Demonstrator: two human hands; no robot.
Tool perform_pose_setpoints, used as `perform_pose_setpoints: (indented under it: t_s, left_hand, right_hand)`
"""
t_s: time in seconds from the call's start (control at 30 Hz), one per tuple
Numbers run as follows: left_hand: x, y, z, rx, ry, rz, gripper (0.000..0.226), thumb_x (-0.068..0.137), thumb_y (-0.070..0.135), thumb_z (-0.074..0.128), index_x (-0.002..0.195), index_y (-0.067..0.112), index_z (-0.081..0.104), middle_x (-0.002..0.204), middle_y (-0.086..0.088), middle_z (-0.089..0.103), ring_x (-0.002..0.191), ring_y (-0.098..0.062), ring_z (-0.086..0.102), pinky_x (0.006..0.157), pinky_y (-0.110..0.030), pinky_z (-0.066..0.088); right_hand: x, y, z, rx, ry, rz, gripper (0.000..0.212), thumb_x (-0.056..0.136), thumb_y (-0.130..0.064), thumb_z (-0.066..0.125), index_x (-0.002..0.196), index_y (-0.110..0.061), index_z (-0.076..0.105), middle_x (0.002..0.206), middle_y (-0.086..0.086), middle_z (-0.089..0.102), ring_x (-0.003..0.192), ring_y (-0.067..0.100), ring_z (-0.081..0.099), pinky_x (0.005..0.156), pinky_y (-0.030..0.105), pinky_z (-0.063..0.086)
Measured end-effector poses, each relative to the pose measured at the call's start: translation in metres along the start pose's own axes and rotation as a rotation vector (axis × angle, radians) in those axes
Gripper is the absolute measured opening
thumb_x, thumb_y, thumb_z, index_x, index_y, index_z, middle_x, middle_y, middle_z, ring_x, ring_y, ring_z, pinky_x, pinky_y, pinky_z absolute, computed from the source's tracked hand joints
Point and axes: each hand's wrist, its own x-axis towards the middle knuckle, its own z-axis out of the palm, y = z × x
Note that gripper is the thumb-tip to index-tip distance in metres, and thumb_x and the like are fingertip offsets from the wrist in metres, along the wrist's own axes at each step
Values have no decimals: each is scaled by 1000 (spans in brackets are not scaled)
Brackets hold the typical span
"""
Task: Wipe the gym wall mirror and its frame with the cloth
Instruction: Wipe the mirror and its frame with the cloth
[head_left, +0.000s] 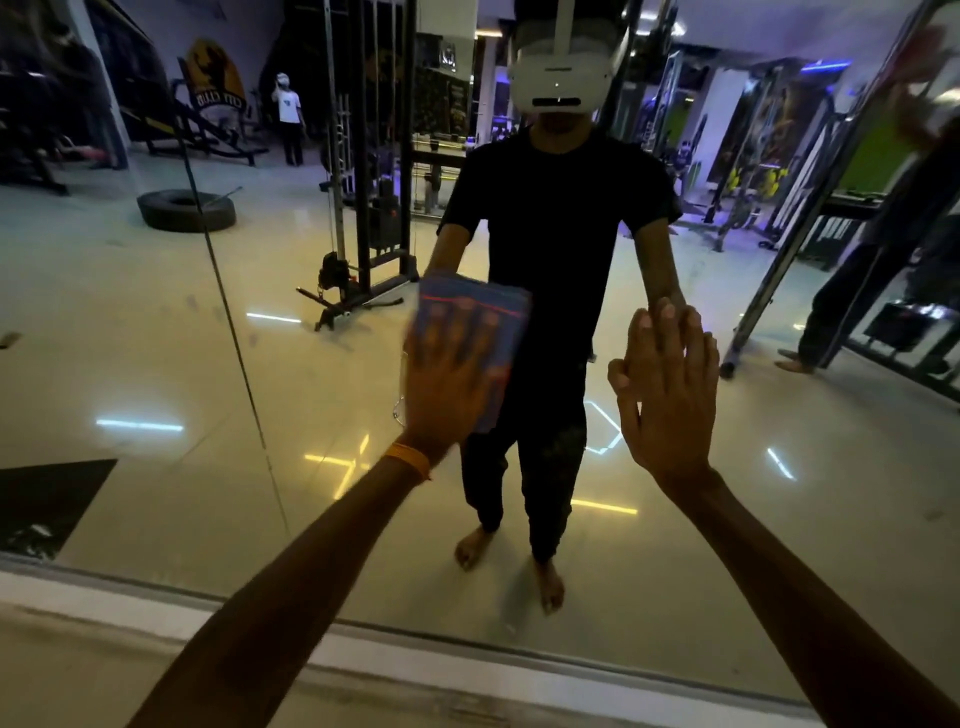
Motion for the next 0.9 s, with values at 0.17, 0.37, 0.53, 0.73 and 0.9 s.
perform_pose_setpoints:
  t_s: [0.17,0.37,0.53,0.73,0.9]
  left_hand:
    - [10,-19,-6,-67,120,-401,66,110,50,25,164,29,-7,172,-16,2,157,-44,1,128,-59,0]
    - [4,65,22,-90,-47,66,73,109,51,35,164,29,-7,172,0,-18,159,-28,-12,127,-57,-5]
    - [45,68,11,-56,-10,76,72,109,54,29,163,31,-13,170,3,-24,158,-25,-19,128,-56,-6]
    - [-119,71,60,106,-232,302,95,97,46,64,166,26,2,174,-7,-8,160,-32,-5,127,-58,5]
    - [-95,70,50,36,-162,199,70,110,49,32,166,26,-2,174,-4,-10,160,-30,-7,129,-54,0]
  right_hand:
    - [0,5,-8,3,-38,12,55,110,-38,37,158,-12,35,168,15,28,158,34,19,121,66,21]
    - [-4,17,-9,-6,-42,-48,53,112,-38,34,156,-11,39,165,17,33,153,41,28,120,67,24]
    - [-4,25,-1,-25,-13,-42,54,111,-39,39,153,-6,46,162,20,37,151,45,30,125,61,17]
    - [-18,40,10,28,-37,-93,58,107,-34,48,159,-12,33,166,15,28,156,39,22,125,59,15]
    - [-22,59,11,29,-32,-185,57,107,-33,49,158,-14,35,165,14,32,154,39,27,125,55,19]
